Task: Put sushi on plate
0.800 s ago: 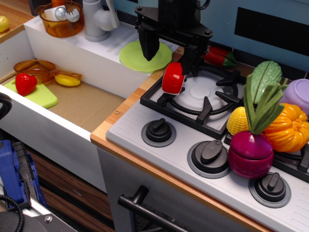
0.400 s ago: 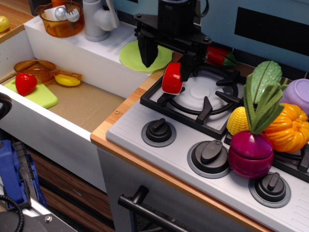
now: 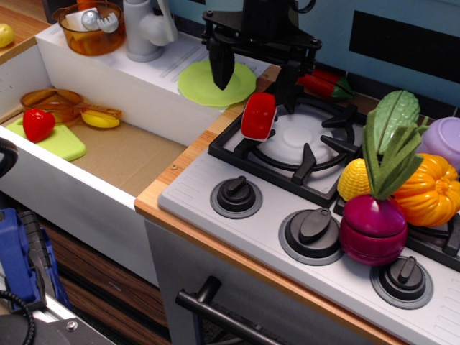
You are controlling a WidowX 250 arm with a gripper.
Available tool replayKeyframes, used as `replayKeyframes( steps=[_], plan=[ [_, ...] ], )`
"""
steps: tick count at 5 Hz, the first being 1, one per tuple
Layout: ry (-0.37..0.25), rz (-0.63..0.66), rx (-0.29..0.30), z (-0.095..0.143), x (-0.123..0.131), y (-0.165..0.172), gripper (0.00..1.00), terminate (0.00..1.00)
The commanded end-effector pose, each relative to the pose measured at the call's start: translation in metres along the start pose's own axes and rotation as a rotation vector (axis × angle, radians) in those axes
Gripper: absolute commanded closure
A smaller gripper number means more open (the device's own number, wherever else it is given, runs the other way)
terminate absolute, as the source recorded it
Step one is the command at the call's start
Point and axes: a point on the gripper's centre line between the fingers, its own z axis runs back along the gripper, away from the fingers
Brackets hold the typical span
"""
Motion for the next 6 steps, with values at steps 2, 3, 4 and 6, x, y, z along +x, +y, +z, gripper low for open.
replayKeyframes(
  steps=[2,3,4,6],
  plan=[
    [-0.122,0.022,0.000,-0.007,0.021,0.001,0.00,0.00],
    [-0.133,0.019,-0.020,-0.015,0.024,-0.001,0.00,0.00],
    [-0.145,0.007,-0.032,-0.026,0.025,0.002,0.00,0.00],
    [-0.136,-0.014,-0.055,-0.041,0.021,0.002,1.00,0.00]
  ],
)
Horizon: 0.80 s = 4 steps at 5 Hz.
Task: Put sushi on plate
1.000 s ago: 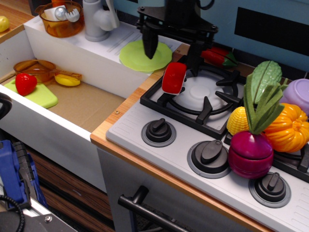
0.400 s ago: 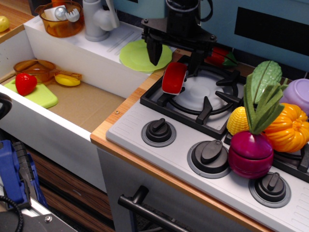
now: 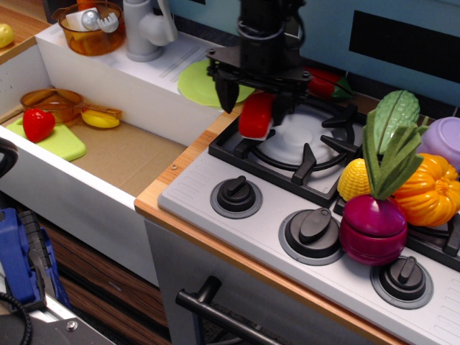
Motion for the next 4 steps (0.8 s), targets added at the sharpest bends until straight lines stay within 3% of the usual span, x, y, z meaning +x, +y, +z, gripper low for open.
replayKeyframes(
  steps=[1,4],
  plan=[
    [-0.019,-0.039,-0.005,0.007,0.005,0.002,1.00,0.00],
    [-0.073,-0.254,0.100,0.015,0.057,0.067,1.00,0.00]
  ],
)
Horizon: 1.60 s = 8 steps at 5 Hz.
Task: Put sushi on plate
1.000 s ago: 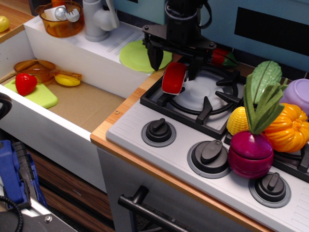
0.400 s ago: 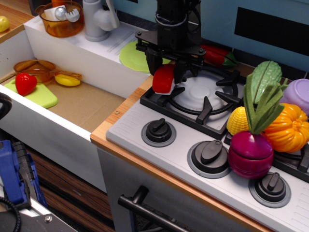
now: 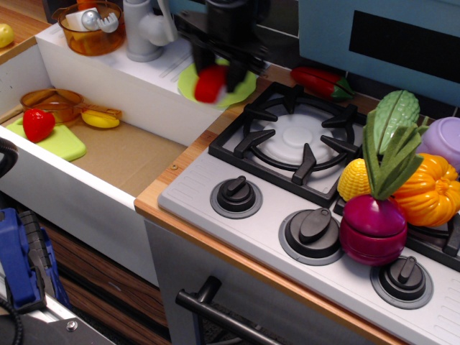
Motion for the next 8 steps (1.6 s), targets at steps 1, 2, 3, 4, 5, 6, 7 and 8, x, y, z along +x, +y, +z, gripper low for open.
replayKeyframes(
  steps=[1,2,3,4,5,6,7,8],
  plan=[
    [-0.081,-0.070,0.024,0.004,0.030,0.032,1.00,0.00],
    [-0.149,-0.121,0.040,-0.009,0.042,0.045,1.00,0.00],
    [-0.186,-0.132,0.031,-0.021,0.049,0.044,1.00,0.00],
    [-0.209,-0.141,0.006,-0.028,0.050,0.042,1.00,0.00],
    [-0.230,-0.117,0.000,-0.027,0.050,0.038,0.00,0.00],
    [-0.227,-0.103,0.006,-0.022,0.051,0.029,0.00,0.00],
    [-0.227,-0.103,0.006,-0.022,0.051,0.029,0.00,0.00],
    [-0.227,-0.103,0.006,-0.022,0.051,0.029,0.00,0.00]
  ],
)
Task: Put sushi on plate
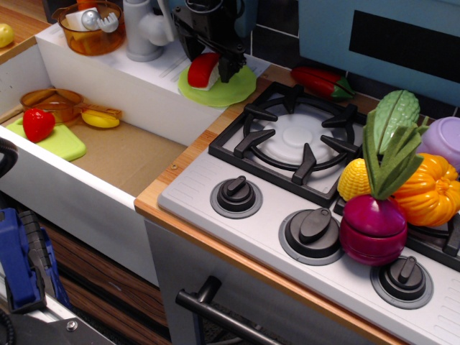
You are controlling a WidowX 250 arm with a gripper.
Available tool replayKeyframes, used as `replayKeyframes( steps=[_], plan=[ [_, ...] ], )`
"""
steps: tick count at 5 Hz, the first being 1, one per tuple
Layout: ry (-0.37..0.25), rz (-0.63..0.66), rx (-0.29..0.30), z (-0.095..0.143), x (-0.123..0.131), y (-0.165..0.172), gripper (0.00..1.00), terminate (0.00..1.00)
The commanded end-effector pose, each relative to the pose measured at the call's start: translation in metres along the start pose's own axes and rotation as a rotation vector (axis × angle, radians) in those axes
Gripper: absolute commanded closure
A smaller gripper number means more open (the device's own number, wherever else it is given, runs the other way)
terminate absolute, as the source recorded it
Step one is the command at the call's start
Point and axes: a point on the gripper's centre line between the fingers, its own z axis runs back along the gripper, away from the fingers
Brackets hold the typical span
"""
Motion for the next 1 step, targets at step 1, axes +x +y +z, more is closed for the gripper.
replayKeyframes(
  steps=[1],
  plan=[
    [-0.059,-0.004,0.026,0.0211,0.0142,0.0064,0.00,1.00]
  ],
)
